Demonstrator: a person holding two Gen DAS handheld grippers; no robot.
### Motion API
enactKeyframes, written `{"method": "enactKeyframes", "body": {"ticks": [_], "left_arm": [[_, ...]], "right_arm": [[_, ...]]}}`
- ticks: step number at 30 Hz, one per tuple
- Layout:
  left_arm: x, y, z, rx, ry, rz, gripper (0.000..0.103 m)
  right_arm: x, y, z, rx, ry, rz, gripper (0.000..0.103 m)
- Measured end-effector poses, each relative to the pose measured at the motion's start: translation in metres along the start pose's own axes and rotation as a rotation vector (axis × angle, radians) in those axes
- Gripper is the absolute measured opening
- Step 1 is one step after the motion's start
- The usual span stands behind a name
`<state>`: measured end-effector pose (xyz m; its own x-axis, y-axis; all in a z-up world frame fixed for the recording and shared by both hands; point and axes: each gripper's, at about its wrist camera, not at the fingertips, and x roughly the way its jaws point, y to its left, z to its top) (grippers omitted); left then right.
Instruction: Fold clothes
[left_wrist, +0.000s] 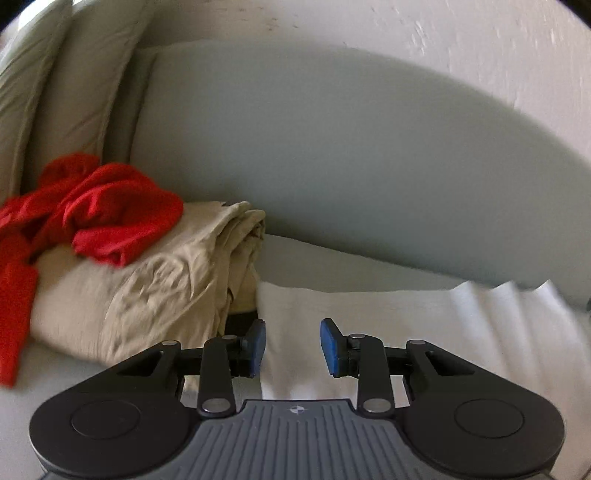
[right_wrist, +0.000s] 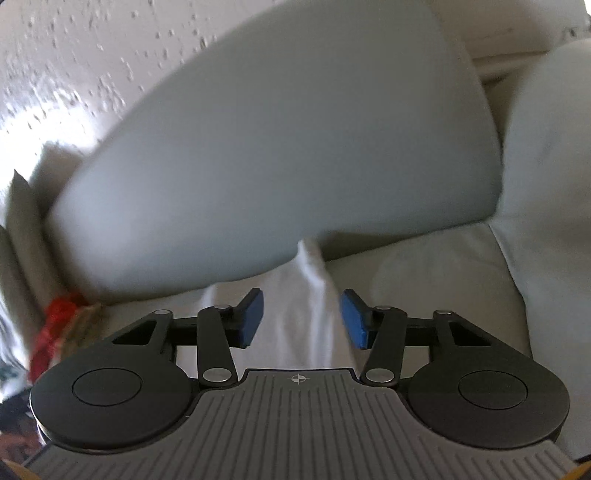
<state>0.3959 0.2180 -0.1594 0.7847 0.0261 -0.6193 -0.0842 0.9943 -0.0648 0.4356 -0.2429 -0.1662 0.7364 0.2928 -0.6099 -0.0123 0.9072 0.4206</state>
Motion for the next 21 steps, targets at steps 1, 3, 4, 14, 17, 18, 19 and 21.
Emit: {"method": "enactKeyframes", "body": {"ticks": [1, 3, 4, 14, 17, 18, 19, 21], "left_arm": [[0.005, 0.001, 0.001, -0.001, 0.006, 0.012, 0.038], [0.016, 0.005, 0.003, -0.020, 0.018, 0.023, 0.041], [0.021, 0.005, 0.004, -0.024, 0.023, 0.019, 0.041], [0.045, -0.007, 0.020, 0.020, 0.028, 0.036, 0.003], [0.035, -0.001, 0.020, 0.024, -0.047, 0.099, 0.002], [0.031, 0.002, 0.021, 0.017, -0.072, 0.116, 0.002], [0.032, 0.004, 0.022, 0.015, -0.075, 0.135, 0.002], [0.037, 0.007, 0.023, 0.013, -0.069, 0.176, 0.003]], "right_arm": [[0.006, -0.001, 0.002, -0.016, 0.000, -0.005, 0.053], [0.019, -0.002, 0.007, -0.040, 0.004, -0.013, 0.053], [0.025, -0.003, 0.010, -0.042, 0.012, -0.016, 0.053], [0.088, 0.010, 0.022, -0.143, 0.080, -0.062, 0.047], [0.089, 0.022, 0.018, -0.215, 0.043, -0.095, 0.005], [0.083, 0.024, 0.017, -0.216, -0.003, -0.114, 0.005], [0.077, 0.026, 0.016, -0.218, -0.050, -0.132, 0.004], [0.069, 0.020, 0.017, -0.152, -0.103, -0.164, 0.004]]}}
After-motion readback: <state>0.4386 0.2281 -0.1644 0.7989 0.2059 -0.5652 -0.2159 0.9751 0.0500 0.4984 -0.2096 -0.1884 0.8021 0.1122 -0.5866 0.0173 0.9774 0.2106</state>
